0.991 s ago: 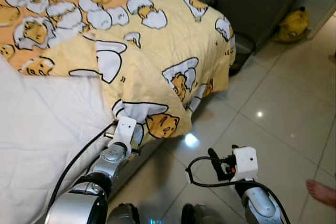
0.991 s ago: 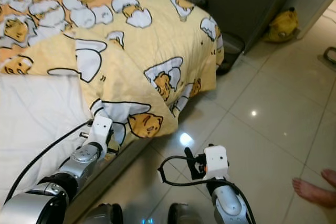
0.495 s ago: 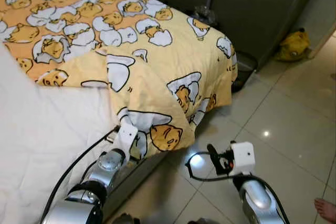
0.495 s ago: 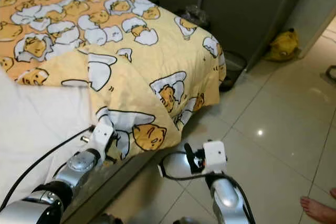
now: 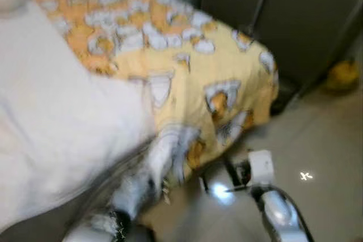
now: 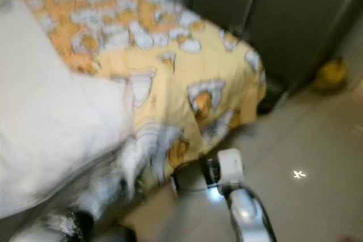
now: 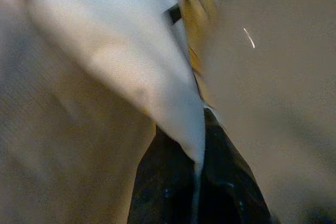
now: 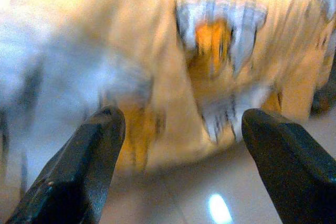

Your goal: Clean up the room

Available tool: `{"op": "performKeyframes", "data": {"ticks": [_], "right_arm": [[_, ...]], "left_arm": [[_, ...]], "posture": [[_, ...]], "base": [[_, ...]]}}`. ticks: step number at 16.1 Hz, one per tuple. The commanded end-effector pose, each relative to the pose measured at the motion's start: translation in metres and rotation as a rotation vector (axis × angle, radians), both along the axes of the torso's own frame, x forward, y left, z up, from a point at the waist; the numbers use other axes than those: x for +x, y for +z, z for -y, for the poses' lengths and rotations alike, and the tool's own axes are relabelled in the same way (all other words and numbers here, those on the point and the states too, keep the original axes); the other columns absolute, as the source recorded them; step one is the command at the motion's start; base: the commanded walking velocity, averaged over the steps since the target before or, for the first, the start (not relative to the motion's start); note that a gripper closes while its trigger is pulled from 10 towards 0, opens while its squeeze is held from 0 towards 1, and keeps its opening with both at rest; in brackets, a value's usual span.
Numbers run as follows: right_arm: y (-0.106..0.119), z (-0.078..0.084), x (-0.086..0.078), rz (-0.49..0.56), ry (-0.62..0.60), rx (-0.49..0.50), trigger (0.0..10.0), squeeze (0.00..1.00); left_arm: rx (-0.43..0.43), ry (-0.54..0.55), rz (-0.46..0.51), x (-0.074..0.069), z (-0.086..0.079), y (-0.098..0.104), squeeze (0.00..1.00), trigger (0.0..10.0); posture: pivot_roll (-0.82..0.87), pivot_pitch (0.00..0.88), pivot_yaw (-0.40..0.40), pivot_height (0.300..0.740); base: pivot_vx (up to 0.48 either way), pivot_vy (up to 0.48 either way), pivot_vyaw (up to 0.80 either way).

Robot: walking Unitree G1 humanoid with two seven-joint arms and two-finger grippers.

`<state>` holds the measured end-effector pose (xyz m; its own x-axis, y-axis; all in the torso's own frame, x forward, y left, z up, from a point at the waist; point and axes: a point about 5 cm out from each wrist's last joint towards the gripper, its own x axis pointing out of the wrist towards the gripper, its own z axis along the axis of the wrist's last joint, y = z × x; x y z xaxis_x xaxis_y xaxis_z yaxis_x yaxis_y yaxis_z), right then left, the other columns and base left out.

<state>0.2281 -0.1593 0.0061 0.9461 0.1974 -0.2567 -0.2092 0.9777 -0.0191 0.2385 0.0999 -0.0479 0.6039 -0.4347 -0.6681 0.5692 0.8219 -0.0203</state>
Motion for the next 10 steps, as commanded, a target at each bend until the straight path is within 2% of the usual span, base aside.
{"op": "performKeyframes", "data": {"ticks": [1,3,4,5,7,8,9,10], "right_arm": [[-0.003,0.002,-0.002,-0.019,-0.007,0.000,10.0,0.00],[-0.003,0.003,-0.002,-0.017,-0.009,-0.003,10.0,0.00],[-0.003,0.004,-0.002,-0.016,-0.010,-0.005,10.0,0.00],[-0.004,0.005,-0.003,-0.017,-0.008,-0.006,10.0,0.00],[-0.005,0.005,-0.005,-0.021,0.004,-0.010,10.0,0.00],[-0.005,0.005,-0.007,-0.024,0.009,-0.012,10.0,0.00],[-0.006,0.005,-0.009,-0.029,0.016,-0.013,10.0,0.00],[-0.007,0.006,-0.012,-0.035,0.017,-0.016,10.0,0.00]], "left_arm": [[-0.041,-0.081,0.006,0.005,0.019,0.007,0.00,10.0],[-0.103,-0.094,-0.027,0.001,0.032,0.007,0.00,10.0],[-0.163,-0.107,-0.061,-0.002,0.040,0.008,0.00,10.0],[-0.181,-0.121,-0.071,-0.003,0.043,0.008,0.00,10.0],[-0.224,-0.210,-0.130,-0.012,0.049,0.006,0.00,10.0],[-0.217,-0.252,-0.143,-0.015,0.049,0.005,0.00,10.0],[-0.168,-0.358,-0.158,-0.023,0.048,0.000,0.00,10.0],[-0.144,-0.345,-0.114,-0.020,0.040,0.001,0.00,10.0]], "posture": [[-0.03,0.008,-0.021,0.740],[-0.03,0.008,-0.021,0.740],[-0.04,0.012,-0.022,0.740],[-0.04,0.012,-0.022,0.740],[-0.04,0.024,-0.029,0.740],[-0.04,0.028,-0.031,0.740],[-0.05,0.035,-0.031,0.740],[-0.04,0.044,-0.034,0.740]], "base": [[0.000,0.000,0.00],[0.000,0.000,0.00],[0.000,0.000,0.00],[0.000,0.000,0.00],[0.000,0.000,0.00],[0.000,0.000,0.00],[0.000,0.000,0.00],[0.000,0.000,0.00]]}}
